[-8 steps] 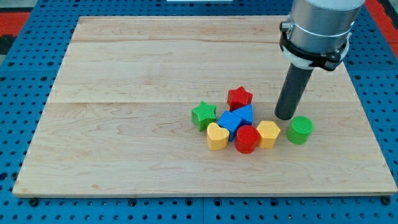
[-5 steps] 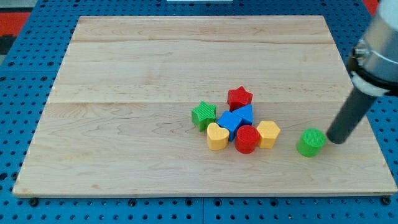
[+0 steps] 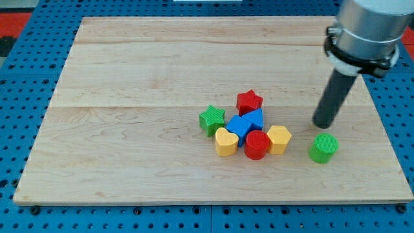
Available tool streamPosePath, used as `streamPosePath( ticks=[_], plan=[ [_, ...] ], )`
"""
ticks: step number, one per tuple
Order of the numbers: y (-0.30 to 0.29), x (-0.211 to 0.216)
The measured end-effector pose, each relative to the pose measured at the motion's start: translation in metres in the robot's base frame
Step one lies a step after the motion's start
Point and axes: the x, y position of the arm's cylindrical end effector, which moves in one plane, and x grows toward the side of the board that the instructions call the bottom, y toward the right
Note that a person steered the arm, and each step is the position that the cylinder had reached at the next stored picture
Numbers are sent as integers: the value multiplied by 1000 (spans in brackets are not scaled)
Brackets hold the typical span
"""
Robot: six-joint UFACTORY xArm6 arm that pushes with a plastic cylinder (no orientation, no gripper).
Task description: Move the green circle above the yellow hexagon
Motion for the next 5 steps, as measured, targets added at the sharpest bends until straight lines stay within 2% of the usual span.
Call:
streamPosePath(
  ticks=[1,2,3,4,5],
  plan=[
    [-8,-1],
    [32,48],
    [72,49],
    [53,92],
    [-25,76]
  ],
)
